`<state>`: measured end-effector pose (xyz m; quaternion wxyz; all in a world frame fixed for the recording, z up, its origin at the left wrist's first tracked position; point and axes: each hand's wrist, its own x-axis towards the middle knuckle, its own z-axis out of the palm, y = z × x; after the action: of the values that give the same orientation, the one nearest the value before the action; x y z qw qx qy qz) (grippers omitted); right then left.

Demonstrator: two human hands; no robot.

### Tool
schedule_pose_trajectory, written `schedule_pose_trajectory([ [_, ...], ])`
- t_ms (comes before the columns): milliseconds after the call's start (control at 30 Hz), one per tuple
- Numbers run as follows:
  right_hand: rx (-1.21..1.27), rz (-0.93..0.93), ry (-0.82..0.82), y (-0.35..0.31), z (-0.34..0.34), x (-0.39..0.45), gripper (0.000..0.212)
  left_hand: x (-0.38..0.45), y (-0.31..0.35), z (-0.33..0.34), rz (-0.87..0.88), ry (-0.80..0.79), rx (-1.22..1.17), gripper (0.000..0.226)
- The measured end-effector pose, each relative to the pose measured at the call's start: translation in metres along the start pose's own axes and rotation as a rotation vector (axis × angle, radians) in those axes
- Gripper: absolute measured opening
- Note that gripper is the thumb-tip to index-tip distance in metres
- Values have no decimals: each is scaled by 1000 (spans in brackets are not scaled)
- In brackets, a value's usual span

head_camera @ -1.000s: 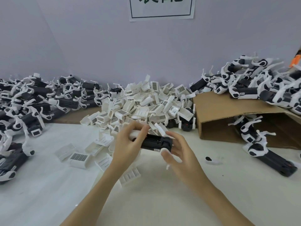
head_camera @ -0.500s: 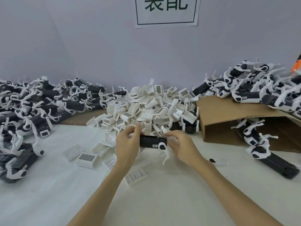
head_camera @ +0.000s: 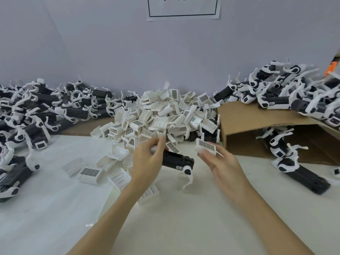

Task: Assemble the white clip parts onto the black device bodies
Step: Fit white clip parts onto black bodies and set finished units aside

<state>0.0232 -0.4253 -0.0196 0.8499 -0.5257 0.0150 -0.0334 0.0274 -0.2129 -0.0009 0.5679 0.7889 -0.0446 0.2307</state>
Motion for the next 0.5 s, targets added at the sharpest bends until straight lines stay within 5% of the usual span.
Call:
schedule_pose_trajectory([
  [167, 38, 38, -5, -6, 2, -2, 45, -4, 0, 2, 27, -51, -33, 65],
  [267, 47, -10, 51, -2, 6, -6, 32, -7, 1, 4, 52, -87, -48, 69],
  [500, -260, -187, 109, 0, 20, -19, 53, -10, 2, 8, 125, -100, 8, 66],
])
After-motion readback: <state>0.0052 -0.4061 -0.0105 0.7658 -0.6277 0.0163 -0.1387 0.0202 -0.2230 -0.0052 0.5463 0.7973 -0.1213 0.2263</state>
